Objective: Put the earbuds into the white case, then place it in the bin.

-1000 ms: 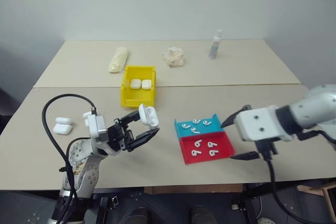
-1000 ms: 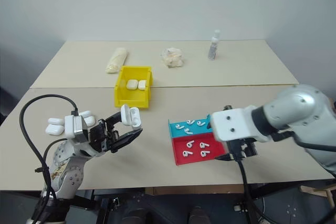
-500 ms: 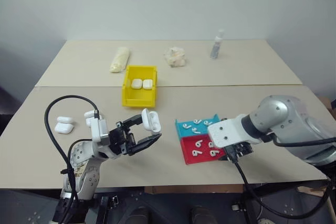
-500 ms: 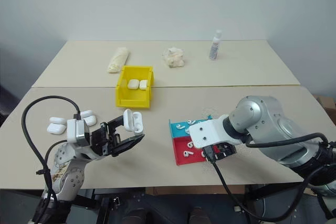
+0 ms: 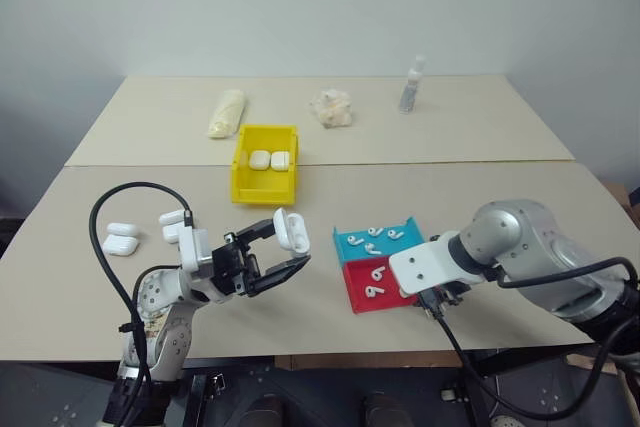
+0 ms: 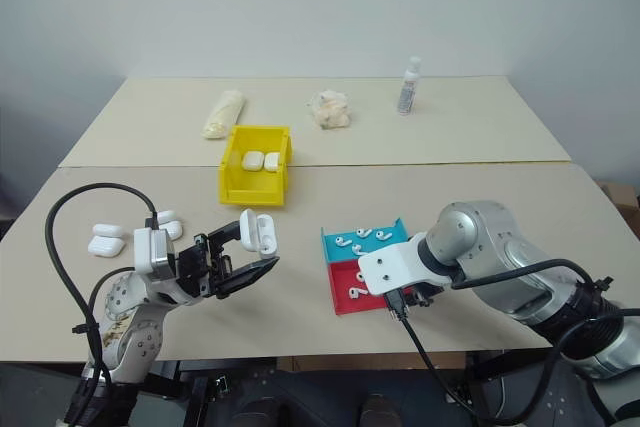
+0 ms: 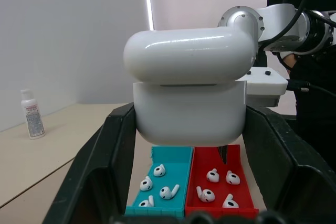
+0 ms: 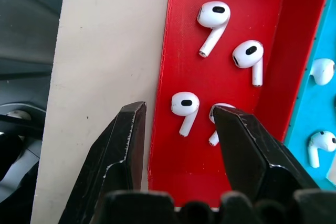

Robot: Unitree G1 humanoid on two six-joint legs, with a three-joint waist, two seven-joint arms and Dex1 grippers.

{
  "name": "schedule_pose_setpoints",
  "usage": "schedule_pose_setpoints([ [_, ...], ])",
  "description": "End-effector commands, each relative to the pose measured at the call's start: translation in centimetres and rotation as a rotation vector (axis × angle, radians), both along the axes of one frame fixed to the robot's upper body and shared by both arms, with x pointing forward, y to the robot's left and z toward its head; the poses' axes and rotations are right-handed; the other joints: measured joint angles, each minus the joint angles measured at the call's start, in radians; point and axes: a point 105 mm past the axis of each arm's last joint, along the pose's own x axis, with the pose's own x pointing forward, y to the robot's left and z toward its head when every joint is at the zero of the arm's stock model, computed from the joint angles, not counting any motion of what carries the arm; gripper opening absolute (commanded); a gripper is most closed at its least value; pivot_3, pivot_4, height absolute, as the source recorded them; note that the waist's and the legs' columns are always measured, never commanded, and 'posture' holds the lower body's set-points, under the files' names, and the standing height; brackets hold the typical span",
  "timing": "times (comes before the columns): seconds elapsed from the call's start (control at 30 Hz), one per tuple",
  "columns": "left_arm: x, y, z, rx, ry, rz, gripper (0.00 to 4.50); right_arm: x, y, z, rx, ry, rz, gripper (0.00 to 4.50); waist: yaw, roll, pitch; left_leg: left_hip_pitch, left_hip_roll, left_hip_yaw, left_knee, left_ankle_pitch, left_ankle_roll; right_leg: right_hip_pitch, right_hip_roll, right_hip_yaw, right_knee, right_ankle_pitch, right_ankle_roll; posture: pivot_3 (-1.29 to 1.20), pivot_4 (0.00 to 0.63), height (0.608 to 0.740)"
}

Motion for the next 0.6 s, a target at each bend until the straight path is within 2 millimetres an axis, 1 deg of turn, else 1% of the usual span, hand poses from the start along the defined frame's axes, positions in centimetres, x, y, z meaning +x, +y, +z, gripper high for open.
schedule_pose_setpoints([
  [0.03, -0.3, 0.0, 1.0, -0.002, -0.062, 0.007, 2.75, 0.2, 0.1, -0.2, -0.012, -0.008, 0.023, 2.44, 0.0, 0.0, 0.0, 0.0, 0.0, 0.0, 0.0, 0.0, 0.0, 0.0, 0.0, 0.0, 0.0, 0.0, 0.0, 0.0, 0.15, 0.74],
  [0.33, -0.3, 0.0, 1.0, 0.005, -0.058, 0.013, 2.75, 0.8, -0.2, -1.4, -0.031, 0.005, 0.011, 2.44, 0.0, 0.0, 0.0, 0.0, 0.0, 0.0, 0.0, 0.0, 0.0, 0.0, 0.0, 0.0, 0.0, 0.0, 0.0, 0.0, 0.15, 0.74],
  [0.6, -0.3, -0.1, 0.9, 0.008, -0.056, 0.017, 2.75, 1.1, -0.1, -1.4, -0.031, 0.006, 0.019, 2.44, 0.0, 0.0, 0.0, 0.0, 0.0, 0.0, 0.0, 0.0, 0.0, 0.0, 0.0, 0.0, 0.0, 0.0, 0.0, 0.0, 0.15, 0.74],
])
